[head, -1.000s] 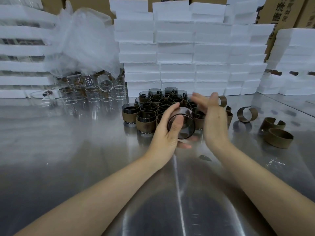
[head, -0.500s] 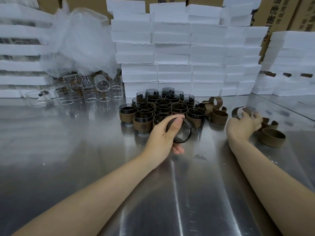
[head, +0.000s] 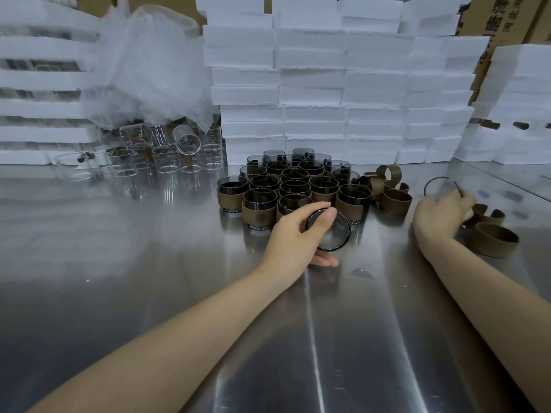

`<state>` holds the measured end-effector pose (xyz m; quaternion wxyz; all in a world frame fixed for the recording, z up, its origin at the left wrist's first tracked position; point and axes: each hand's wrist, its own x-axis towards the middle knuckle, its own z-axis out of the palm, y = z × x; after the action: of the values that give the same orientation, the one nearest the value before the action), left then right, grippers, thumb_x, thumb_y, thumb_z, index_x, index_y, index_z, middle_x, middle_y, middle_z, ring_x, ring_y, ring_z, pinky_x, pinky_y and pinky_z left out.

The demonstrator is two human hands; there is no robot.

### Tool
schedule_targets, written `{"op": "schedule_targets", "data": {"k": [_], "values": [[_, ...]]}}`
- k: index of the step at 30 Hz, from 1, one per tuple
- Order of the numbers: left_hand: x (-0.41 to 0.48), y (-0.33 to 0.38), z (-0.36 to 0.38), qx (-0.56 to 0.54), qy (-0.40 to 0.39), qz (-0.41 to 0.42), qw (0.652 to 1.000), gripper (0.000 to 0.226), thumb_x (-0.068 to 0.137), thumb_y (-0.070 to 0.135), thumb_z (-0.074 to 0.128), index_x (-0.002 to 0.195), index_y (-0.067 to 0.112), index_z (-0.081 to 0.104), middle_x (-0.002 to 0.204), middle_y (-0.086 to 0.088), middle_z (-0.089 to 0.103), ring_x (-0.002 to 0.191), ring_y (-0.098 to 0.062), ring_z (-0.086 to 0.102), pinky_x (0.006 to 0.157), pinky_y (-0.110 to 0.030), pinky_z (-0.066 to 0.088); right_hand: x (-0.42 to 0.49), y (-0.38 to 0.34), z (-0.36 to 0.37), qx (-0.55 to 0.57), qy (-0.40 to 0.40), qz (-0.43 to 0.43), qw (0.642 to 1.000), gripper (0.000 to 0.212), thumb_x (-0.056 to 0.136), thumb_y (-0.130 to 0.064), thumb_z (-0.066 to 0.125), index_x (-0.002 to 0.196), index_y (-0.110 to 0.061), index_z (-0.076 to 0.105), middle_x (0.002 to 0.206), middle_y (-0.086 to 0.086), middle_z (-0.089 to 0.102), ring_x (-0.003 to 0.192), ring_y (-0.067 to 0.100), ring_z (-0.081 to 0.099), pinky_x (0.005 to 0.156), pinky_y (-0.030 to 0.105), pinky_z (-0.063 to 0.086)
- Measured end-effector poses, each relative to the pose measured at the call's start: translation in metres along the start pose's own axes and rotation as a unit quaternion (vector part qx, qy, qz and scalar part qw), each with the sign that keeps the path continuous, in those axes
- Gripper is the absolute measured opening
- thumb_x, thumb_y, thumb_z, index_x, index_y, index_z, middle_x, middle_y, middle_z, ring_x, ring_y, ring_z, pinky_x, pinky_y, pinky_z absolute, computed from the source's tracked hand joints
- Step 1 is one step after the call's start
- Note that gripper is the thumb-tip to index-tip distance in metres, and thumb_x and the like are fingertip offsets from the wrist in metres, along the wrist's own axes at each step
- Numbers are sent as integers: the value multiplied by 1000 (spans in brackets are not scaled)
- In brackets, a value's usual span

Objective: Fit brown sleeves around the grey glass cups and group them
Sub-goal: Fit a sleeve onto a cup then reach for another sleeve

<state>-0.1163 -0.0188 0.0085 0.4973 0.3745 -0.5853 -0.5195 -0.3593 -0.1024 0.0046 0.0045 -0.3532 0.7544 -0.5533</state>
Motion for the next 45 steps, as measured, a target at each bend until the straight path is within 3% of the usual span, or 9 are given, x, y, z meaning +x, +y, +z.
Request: {"op": "schedule_targets", "data": {"k": [3,10,14,21,25,29,34,38,45], "values": [[-1,2,-2,4,2,-2,1000,31,100,30,54,130,26,59,115,22,53,64,-31,73,54,-22,58,-11,-7,-9,83,73,-68,992,39,97,-4,34,135,3,43,149,10,31,131,27,39,103,18,25],[0,6,-11,-19,-20,-3,1000,30,102,19,47,124,28,64,132,-2,57,68,-39,72,56,-25,59,-39,-27,-24,220,52,-192,955,36,98,-5,34,127,7,51,139,13,40,123,15,44,103,12,33],[-1,5,-11,-22,-40,18,999,26,100,23,55,117,40,65,124,20,54,70,-36,73,59,-23,59,-47,-49,-34,201,6,-206,958,32,93,-5,48,123,-5,58,130,-7,43,114,11,53,96,17,45],[1,5,-11,-45,-24,40,998,25,95,21,61,115,36,67,126,11,62,68,-34,73,59,-24,59,-78,-89,-57,257,-90,-403,874,25,85,9,50,95,-8,65,106,-4,59,94,7,60,72,19,51],[1,5,-10,-67,1,29,997,23,101,20,53,109,33,69,114,16,68,67,-37,73,56,-26,59,-89,-91,-63,220,-175,-467,838,30,92,2,52,105,-25,52,104,-22,68,88,6,68,70,23,53],[1,9,-10,-73,10,0,997,26,101,40,46,110,30,68,120,-2,69,68,-40,72,57,-30,60,-84,-85,-59,119,-138,-562,807,34,86,4,59,108,-19,71,100,-6,73,88,17,68,77,37,53],[0,10,-11,-82,-21,23,996,55,71,66,56,108,27,70,103,-2,76,66,-37,73,54,-28,59,-85,-81,-53,147,-174,-594,772,24,82,9,67,99,-6,74,101,4,73,94,19,68,84,29,51],[-1,9,-10,-69,-33,39,996,66,76,47,67,132,13,61,112,-3,72,70,-39,73,60,-28,60,-85,-82,-53,150,-172,-585,778,16,82,5,70,92,-6,75,98,5,73,94,11,64,87,15,48],[-3,9,-9,-71,-40,44,996,49,82,35,68,128,17,63,103,-5,75,73,-38,73,62,-27,59,-91,-86,-52,147,-227,-448,852,14,87,-15,71,100,-12,77,91,-9,71,90,-7,60,78,2,42]]}}
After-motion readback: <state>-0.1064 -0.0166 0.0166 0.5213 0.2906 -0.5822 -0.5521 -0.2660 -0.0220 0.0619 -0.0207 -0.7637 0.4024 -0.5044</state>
